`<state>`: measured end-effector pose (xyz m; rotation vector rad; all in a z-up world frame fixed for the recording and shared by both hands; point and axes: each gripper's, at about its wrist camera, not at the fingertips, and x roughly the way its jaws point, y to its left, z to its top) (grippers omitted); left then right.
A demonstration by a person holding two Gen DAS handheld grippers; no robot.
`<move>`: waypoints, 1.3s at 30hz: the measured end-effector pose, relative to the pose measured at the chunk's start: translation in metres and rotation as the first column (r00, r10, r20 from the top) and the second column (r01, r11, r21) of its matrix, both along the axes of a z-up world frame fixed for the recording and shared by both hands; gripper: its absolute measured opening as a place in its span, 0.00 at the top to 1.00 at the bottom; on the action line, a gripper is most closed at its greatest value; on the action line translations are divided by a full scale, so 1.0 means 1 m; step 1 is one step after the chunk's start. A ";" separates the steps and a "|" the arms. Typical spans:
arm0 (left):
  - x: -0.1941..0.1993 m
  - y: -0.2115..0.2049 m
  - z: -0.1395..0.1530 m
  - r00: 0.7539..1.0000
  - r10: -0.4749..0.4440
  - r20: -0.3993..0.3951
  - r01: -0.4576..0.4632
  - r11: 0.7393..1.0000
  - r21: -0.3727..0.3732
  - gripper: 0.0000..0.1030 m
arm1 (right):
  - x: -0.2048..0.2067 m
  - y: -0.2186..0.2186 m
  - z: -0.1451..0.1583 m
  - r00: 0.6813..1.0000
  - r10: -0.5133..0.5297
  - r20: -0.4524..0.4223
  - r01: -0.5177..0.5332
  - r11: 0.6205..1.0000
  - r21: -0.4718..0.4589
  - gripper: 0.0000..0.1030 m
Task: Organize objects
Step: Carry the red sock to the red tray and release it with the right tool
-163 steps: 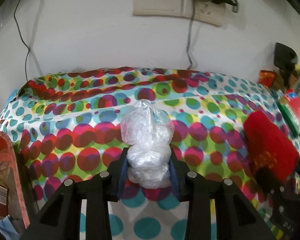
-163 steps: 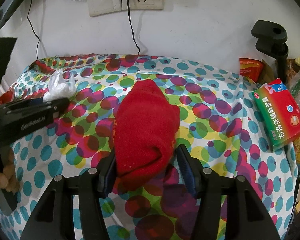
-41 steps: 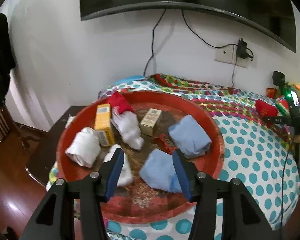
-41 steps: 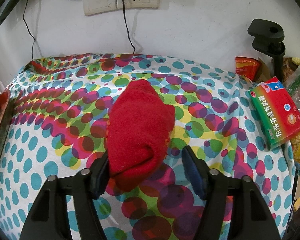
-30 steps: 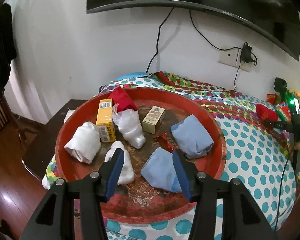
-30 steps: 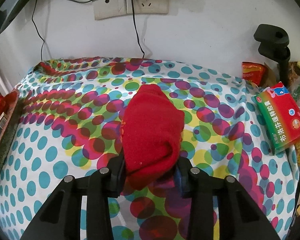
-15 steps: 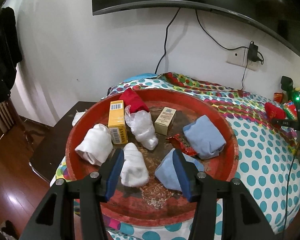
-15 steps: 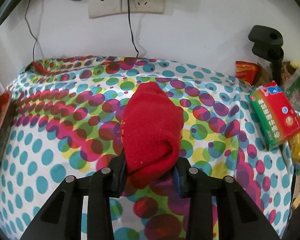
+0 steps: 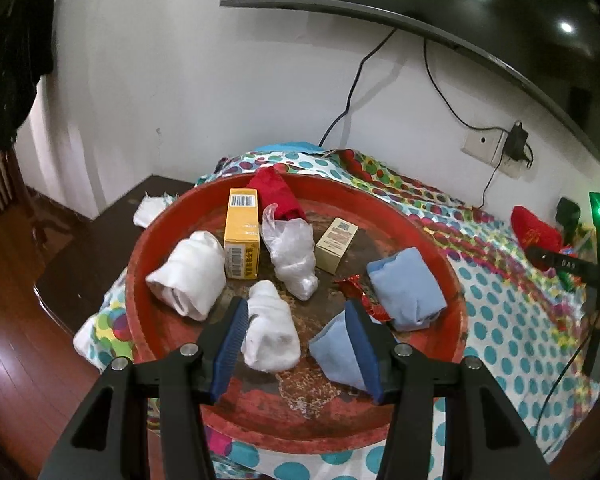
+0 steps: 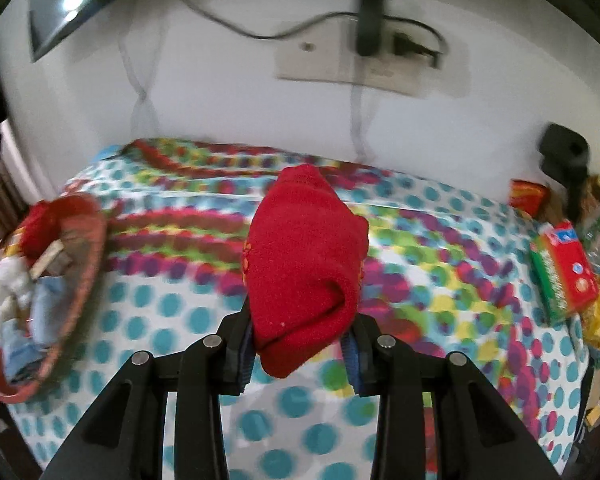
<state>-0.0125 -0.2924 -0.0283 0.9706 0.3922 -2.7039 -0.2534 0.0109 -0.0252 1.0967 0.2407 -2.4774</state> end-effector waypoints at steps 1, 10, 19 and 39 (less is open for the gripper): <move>0.000 -0.002 0.000 1.000 0.006 0.001 -0.006 1.000 0.006 0.50 | 0.005 -0.008 0.003 1.000 0.020 0.001 -0.020 1.000 -0.004 0.67; 0.004 -0.007 0.005 0.999 0.032 -0.008 -0.032 0.999 -0.033 0.50 | 0.059 -0.093 0.023 0.978 0.208 0.015 -0.207 0.977 -0.055 0.67; 0.011 -0.029 0.009 0.996 0.087 -0.010 -0.087 0.996 -0.008 0.50 | 0.101 -0.166 0.017 0.937 0.346 0.037 -0.345 0.938 -0.039 0.67; 0.018 -0.052 0.008 0.983 0.185 0.020 -0.184 0.982 -0.041 0.50 | 0.131 -0.254 -0.017 0.918 0.386 0.092 -0.389 0.921 0.017 0.66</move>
